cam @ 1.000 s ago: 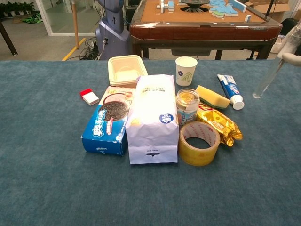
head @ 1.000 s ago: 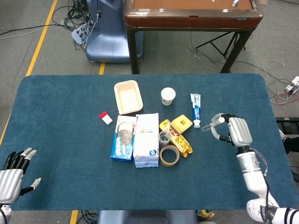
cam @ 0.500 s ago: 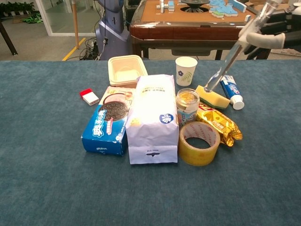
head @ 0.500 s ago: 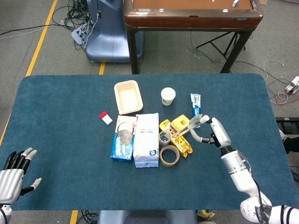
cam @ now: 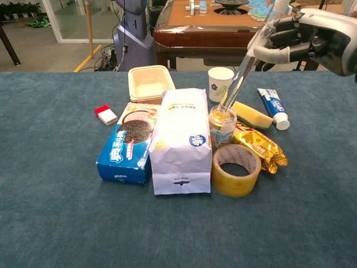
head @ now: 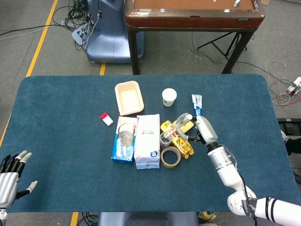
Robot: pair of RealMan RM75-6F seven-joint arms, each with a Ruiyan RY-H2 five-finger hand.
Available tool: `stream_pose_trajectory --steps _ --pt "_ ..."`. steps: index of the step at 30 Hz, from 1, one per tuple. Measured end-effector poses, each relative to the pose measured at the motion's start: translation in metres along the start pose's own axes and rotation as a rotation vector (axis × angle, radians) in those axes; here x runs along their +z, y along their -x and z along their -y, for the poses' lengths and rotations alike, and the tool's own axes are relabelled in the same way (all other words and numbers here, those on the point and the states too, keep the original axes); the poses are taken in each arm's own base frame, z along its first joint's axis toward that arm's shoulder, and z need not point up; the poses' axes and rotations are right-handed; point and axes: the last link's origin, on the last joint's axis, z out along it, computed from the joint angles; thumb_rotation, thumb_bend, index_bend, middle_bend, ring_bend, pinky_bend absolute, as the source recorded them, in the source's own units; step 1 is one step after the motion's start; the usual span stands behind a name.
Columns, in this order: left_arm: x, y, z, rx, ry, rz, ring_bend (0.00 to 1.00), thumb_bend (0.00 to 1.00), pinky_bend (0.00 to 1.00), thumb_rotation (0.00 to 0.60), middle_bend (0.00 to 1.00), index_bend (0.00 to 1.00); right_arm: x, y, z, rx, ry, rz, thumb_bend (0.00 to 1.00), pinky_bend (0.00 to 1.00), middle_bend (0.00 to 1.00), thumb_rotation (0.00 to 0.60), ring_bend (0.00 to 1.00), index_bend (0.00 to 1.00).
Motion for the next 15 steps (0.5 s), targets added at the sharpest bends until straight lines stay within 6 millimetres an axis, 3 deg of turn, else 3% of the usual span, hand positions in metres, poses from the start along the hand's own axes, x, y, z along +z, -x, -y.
stream_pose_trajectory --steps 9,15 --pt "-0.001 0.002 0.004 -0.005 -0.01 0.004 0.08 0.25 0.0 0.6 0.07 0.11 0.01 0.014 -0.002 -0.035 0.017 0.034 0.55 0.35 0.52 0.6 0.41 0.68" --pt "-0.002 0.004 0.005 -0.007 -0.014 0.008 0.08 0.25 0.0 0.6 0.07 0.11 0.014 0.029 -0.005 -0.062 0.016 0.068 0.55 0.3 0.45 0.6 0.31 0.68"
